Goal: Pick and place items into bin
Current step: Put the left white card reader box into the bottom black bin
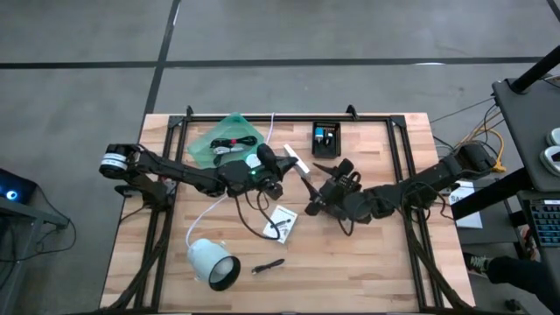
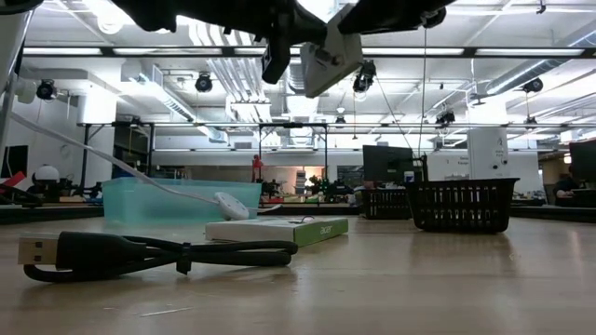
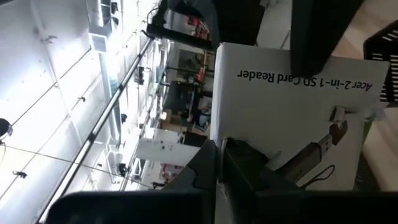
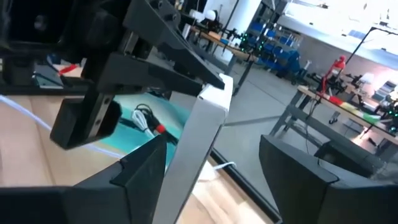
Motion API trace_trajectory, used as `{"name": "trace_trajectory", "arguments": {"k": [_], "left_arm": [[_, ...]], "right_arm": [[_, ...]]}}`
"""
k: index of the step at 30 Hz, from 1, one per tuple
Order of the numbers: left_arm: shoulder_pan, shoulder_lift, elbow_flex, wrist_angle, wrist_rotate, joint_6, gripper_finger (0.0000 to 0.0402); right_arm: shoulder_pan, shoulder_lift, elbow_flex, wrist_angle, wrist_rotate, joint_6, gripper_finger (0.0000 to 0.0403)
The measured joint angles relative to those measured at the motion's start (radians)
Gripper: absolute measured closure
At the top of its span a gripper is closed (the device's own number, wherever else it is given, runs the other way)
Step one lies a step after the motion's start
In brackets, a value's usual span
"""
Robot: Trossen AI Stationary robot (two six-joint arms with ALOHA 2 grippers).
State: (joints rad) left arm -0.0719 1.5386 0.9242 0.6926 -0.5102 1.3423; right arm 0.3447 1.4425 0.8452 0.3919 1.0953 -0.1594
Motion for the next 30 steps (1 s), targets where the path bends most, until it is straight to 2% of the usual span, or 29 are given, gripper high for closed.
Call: {"name": "trace_trajectory", "arguments": {"k": [12,17,21,28,30], "left_arm": [[-0.001,0.000,0.009,0.046,0.025,-0.001,0.0401],[-0.002,0.000,0.009,0.053,0.030,-0.001,0.0401],[-0.002,0.000,0.010,0.056,0.031,-0.001,0.0401],[-0.002,0.000,0.011,0.052,0.031,-0.001,0.0400],[-0.002,0.000,0.011,0.050,0.031,-0.001,0.0390]], "right_arm": [[-0.015,0.000,0.000,0.060,-0.005,-0.033,0.0179],[-0.020,0.000,0.000,0.088,-0.008,-0.035,0.0201],[-0.022,0.000,0.000,0.094,-0.008,-0.035,0.0247],[-0.023,0.000,0.000,0.094,0.004,-0.067,0.0368],[-0.023,0.000,0.000,0.093,0.006,-0.077,0.0372]]}}
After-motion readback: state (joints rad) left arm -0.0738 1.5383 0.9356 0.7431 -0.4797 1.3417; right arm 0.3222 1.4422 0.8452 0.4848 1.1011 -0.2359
